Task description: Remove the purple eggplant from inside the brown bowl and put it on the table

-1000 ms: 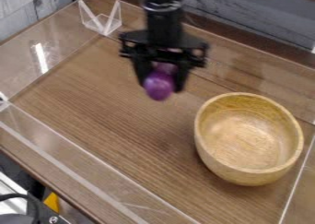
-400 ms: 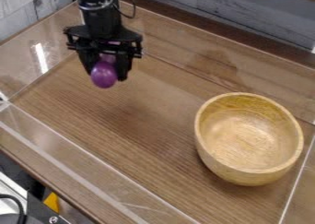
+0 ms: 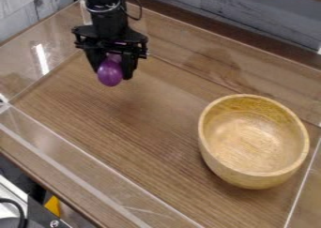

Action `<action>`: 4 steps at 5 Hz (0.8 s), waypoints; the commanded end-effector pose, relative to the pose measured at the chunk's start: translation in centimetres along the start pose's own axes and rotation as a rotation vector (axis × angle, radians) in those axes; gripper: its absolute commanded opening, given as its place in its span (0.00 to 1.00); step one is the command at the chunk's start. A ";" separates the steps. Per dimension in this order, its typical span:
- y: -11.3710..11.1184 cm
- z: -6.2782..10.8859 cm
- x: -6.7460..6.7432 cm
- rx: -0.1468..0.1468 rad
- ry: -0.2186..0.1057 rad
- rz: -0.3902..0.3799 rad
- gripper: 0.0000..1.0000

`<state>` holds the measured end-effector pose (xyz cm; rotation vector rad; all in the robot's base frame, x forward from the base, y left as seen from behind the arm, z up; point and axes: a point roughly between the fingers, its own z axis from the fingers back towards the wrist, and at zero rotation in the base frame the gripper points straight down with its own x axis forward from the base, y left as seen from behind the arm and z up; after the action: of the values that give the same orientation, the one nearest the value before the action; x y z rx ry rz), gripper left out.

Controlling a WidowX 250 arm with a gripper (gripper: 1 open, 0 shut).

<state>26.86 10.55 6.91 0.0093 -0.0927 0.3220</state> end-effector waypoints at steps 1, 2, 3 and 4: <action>1.4 1.0 2.8 0.023 -0.065 0.060 0.00; 2.9 0.8 4.2 0.038 -0.072 0.133 0.00; 2.6 1.1 4.6 0.043 -0.074 0.180 0.00; 2.2 1.7 4.9 0.046 -0.076 0.222 0.00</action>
<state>29.77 13.94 7.35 0.0470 -0.1063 0.5493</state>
